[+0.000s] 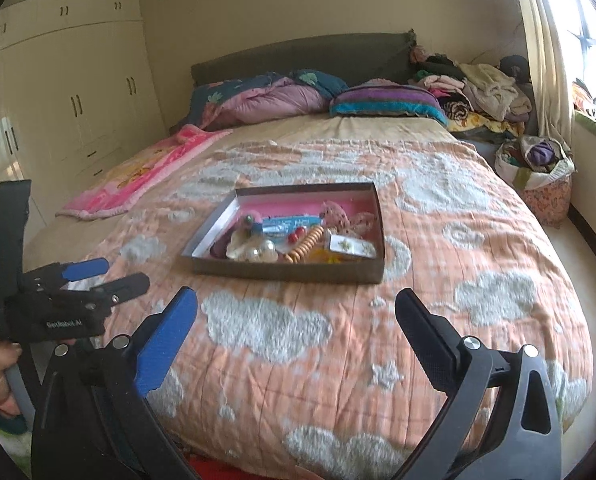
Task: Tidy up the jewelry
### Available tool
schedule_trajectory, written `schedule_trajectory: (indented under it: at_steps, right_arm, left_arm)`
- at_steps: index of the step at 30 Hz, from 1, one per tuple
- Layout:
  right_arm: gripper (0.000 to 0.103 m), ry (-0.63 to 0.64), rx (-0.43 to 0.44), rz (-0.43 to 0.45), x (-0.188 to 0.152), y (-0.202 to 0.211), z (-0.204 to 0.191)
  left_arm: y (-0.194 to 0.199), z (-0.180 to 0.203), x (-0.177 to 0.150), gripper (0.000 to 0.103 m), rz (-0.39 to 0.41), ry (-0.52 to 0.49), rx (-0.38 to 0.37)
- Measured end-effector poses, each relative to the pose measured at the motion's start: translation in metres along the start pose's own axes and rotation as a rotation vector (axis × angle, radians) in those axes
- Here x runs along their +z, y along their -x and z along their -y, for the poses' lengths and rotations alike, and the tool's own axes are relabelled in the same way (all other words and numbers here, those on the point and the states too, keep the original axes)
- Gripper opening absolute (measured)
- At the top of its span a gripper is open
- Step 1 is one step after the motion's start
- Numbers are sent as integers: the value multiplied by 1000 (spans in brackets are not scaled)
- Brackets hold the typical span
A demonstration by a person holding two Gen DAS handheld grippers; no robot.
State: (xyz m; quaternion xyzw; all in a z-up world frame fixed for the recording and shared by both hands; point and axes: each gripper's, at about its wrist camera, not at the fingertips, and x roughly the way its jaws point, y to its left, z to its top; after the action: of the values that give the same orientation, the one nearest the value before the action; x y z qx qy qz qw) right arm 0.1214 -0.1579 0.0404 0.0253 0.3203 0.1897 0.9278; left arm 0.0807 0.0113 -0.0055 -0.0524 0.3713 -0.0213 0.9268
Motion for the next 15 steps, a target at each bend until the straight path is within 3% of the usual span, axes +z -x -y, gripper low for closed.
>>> schedule_trajectory:
  at_steps: [15]
  right_arm:
    - [99,-2,-6,-7,-9,9,1]
  left_arm:
    - [3,7,-6,94,-16,-16,7]
